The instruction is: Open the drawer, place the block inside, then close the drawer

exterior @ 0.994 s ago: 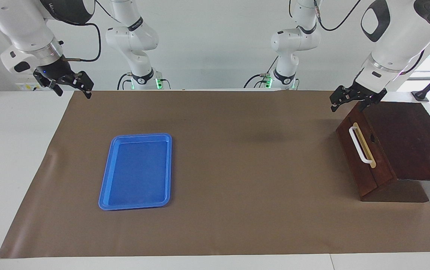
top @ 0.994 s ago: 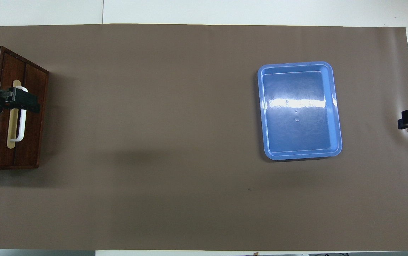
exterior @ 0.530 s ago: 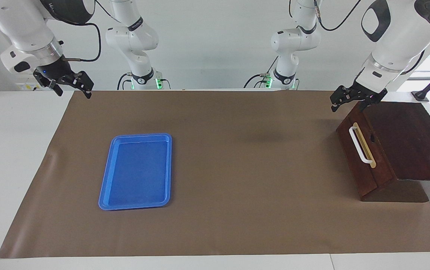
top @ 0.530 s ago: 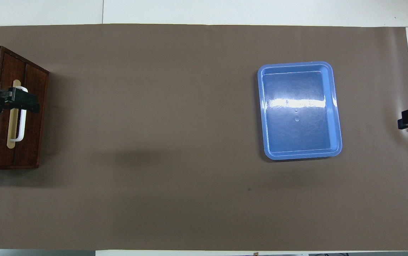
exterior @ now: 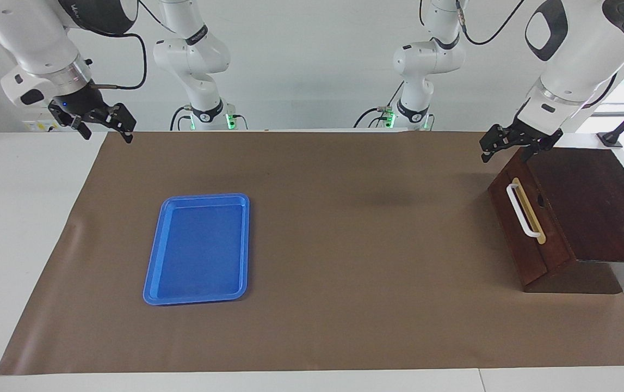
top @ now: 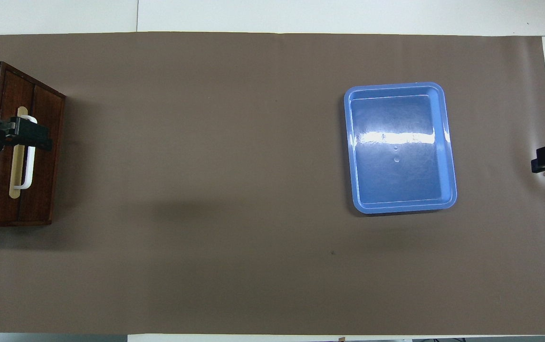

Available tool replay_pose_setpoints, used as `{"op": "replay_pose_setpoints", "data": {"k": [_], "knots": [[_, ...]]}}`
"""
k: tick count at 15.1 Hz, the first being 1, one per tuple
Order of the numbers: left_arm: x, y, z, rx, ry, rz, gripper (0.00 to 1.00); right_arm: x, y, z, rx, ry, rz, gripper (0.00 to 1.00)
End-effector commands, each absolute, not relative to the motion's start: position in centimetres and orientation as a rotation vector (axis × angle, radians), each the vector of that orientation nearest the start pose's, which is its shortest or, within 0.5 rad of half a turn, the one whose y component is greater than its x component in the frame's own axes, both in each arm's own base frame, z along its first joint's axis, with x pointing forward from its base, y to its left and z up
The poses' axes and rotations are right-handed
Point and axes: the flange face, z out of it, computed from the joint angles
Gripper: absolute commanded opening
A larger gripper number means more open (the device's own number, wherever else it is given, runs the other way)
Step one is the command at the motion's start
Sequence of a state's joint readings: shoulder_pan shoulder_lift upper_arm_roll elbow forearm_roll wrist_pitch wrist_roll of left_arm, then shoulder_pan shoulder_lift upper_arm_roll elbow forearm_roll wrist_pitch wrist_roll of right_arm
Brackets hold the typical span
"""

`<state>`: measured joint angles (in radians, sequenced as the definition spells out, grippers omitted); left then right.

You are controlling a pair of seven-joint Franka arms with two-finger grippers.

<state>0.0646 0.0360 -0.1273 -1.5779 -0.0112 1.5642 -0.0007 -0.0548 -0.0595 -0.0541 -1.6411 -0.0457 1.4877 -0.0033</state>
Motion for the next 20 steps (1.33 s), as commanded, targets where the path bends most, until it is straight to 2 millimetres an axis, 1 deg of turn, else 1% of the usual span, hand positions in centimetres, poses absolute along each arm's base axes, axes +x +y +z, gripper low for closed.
{"op": "replay_pose_setpoints", "data": {"k": [1,20], "knots": [[56.08,-3.15,60.12,-3.163,0.101,0.064,1.0,51.93,-6.22,62.11,-3.184,0.166,0.164,1.0],[56.18,-2.98,60.19,-3.164,0.101,0.051,1.0,51.86,-6.22,62.03,-3.184,0.166,0.169,1.0]]}}
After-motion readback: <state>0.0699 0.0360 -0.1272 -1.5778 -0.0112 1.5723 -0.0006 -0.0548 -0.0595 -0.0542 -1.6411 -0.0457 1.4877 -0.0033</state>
